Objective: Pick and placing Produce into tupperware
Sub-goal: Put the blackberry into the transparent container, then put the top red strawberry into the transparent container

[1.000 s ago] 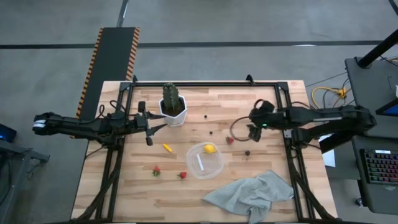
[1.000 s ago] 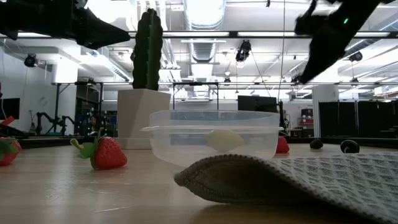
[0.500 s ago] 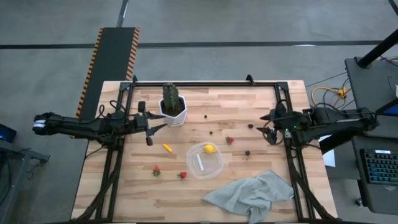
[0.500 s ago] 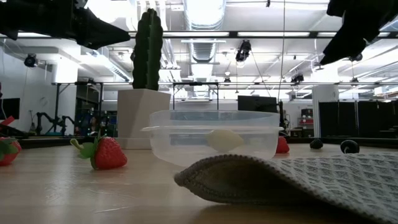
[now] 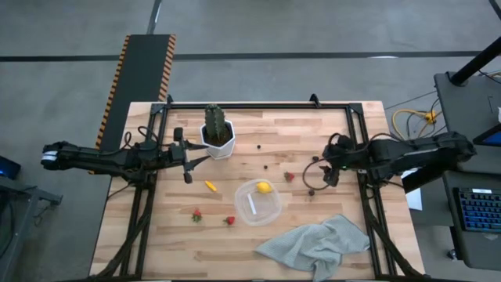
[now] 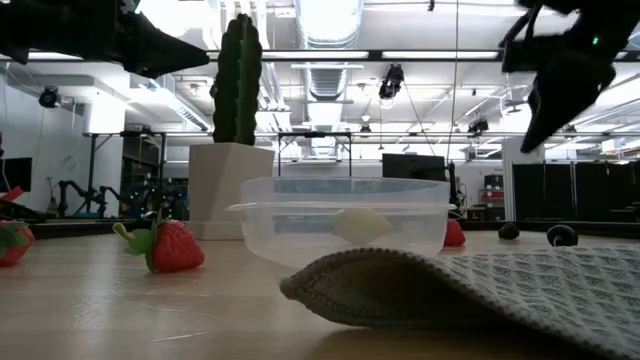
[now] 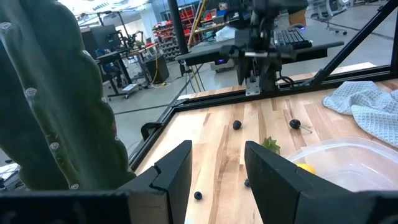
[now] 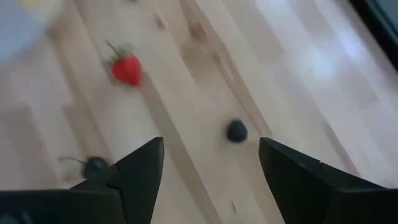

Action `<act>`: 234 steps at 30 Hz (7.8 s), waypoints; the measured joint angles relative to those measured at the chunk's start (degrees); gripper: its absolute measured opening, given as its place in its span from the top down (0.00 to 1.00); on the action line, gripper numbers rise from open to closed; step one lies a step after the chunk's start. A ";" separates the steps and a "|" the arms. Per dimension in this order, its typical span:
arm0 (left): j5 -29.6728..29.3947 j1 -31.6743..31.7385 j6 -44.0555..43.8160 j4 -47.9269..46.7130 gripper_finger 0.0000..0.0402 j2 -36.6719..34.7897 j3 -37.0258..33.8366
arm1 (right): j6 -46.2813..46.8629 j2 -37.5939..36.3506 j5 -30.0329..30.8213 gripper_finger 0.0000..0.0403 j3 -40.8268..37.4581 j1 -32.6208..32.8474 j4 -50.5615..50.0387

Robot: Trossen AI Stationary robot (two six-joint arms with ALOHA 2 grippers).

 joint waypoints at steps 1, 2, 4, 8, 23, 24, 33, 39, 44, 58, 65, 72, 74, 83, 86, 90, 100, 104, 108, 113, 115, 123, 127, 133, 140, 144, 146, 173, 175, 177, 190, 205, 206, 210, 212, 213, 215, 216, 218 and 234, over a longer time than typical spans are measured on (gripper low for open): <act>0.01 0.02 0.00 0.07 0.66 -0.02 0.00 | 0.10 1.27 -0.12 0.36 -0.26 -0.39 -0.22; 0.02 0.01 0.02 0.20 0.66 -0.02 0.00 | 0.17 2.44 -0.27 0.36 -0.34 -0.81 -0.30; 0.02 0.02 0.03 0.54 0.66 -0.02 0.00 | 0.15 4.22 -0.37 0.35 -0.34 -1.93 -0.03; 0.02 0.00 0.07 1.42 0.66 -0.02 0.00 | 0.20 7.06 -1.66 0.35 -0.41 -5.28 0.14; 0.02 0.01 0.42 1.41 0.66 -0.11 0.00 | -4.71 20.68 -10.01 0.35 -0.52 -19.32 7.64; 0.02 0.01 0.42 1.42 0.66 -0.11 0.00 | -5.36 21.18 -10.14 0.35 -0.52 -19.51 8.36; 0.02 0.02 0.42 1.41 0.66 -0.11 0.00 | -8.53 25.46 -10.34 0.35 1.59 -21.64 9.30; 0.02 0.01 0.39 1.42 0.66 0.02 0.00 | -8.75 28.88 -10.56 0.35 2.38 -22.95 8.92; 0.03 0.01 0.37 1.57 0.66 0.11 0.00 | -10.64 32.28 -11.99 0.35 3.41 -22.90 9.21; 0.02 0.02 0.28 1.58 0.66 0.04 0.00 | -12.10 35.49 -13.31 0.36 3.59 -23.92 9.47; 0.02 0.02 0.27 1.48 0.66 0.13 0.00 | -12.72 35.56 -14.25 0.41 3.57 -24.64 9.78; 0.02 0.02 0.26 1.51 0.66 0.13 0.00 | -13.47 35.56 -15.36 0.45 3.50 -25.41 10.27; 0.02 0.02 0.26 1.52 0.66 0.13 0.00 | -13.47 35.56 -15.44 0.47 3.48 -25.52 10.33; 0.02 0.02 0.26 1.62 0.66 0.13 0.00 | -15.14 35.60 -15.36 0.54 3.46 -25.54 11.21; 0.02 0.00 0.26 1.60 0.66 0.13 0.00 | -15.50 35.60 -15.19 0.57 3.46 -25.55 11.65; 0.04 0.02 0.26 1.60 0.66 0.13 0.00 | -16.03 35.60 -14.94 0.61 3.46 -25.57 11.97; 0.02 0.02 0.27 1.54 0.66 0.13 0.00 | -17.10 35.61 -15.85 0.71 3.44 -25.83 12.00; 0.03 0.01 0.28 1.49 0.66 0.14 0.00 | -17.49 35.61 -16.08 0.73 3.42 -26.05 11.94; 0.02 0.02 0.28 1.49 0.66 0.15 0.00 | -17.53 35.60 -16.27 0.74 3.42 -26.18 11.89; 0.02 0.01 0.28 1.49 0.66 0.15 0.00 | -17.70 35.60 -16.32 0.78 3.42 -26.18 11.81; 0.02 0.01 0.28 1.51 0.66 0.15 0.00 | -17.71 35.58 -16.32 0.79 3.42 -26.18 11.79; 0.03 0.02 0.28 1.51 0.66 0.15 0.00 | -17.72 35.56 -17.15 0.80 3.42 -26.18 11.75; 0.02 0.01 0.28 1.50 0.66 0.15 0.00 | -17.72 35.56 -18.26 0.80 3.69 -26.16 11.29; 0.02 0.01 0.28 1.51 0.66 0.15 0.02 | -17.71 34.96 -19.49 0.80 5.32 -26.03 9.90; 0.02 0.02 0.28 1.53 0.66 0.14 0.02 | -16.72 31.27 -21.50 0.80 8.51 -24.27 7.27; 0.02 0.02 0.28 1.53 0.66 0.13 0.02 | -14.82 27.89 -23.57 0.80 11.56 -21.32 7.37; 0.02 0.02 0.28 1.53 0.66 0.13 0.02 | -13.77 26.67 -23.55 0.80 13.47 -19.18 7.57; 0.04 0.01 0.04 1.51 0.66 0.13 0.04 | -12.66 53.15 -21.76 0.80 39.12 3.90 12.14; 0.04 0.00 0.04 1.51 0.66 0.12 0.04 | -12.69 54.45 -21.86 0.80 40.10 4.38 12.10; 0.04 0.00 0.02 1.53 0.66 0.04 0.04 | -12.70 55.51 -22.09 0.80 40.55 4.64 12.20; 0.07 0.00 -0.01 1.47 0.66 0.14 0.04 | -13.18 60.44 -21.85 0.80 40.35 4.77 12.34; 0.07 0.00 -0.02 1.52 0.66 0.13 0.04 | -14.38 60.76 -21.83 0.65 40.38 4.75 11.98; 0.07 0.00 -0.02 1.53 0.66 0.13 0.04 | -14.38 60.76 -21.83 0.66 40.39 4.75 11.91; 0.07 0.00 -0.01 1.52 0.66 0.13 0.04 | -16.14 59.46 -21.30 0.68 41.17 4.59 11.15; 0.07 0.00 -0.02 1.53 0.66 0.13 0.04 | -17.72 57.63 -18.37 0.69 41.65 4.40 10.97; 0.07 0.00 -0.02 1.52 0.66 0.13 0.04 | -18.22 56.82 -16.55 0.69 41.94 4.22 10.87; 0.06 0.00 -0.02 1.60 0.66 0.13 0.04 | -19.10 54.82 -12.57 0.70 42.21 3.82 10.99; 0.07 0.00 0.00 1.60 0.66 0.13 0.04 | -19.44 53.72 -10.68 0.71 42.21 3.56 10.83; 0.07 0.00 0.00 1.63 0.66 0.09 0.04 | -19.87 51.21 -7.43 0.72 42.17 3.09 10.85; 0.05 0.00 -0.03 1.67 0.66 1.64 0.02 | -21.15 31.60 -5.47 0.60 22.24 1.21 15.05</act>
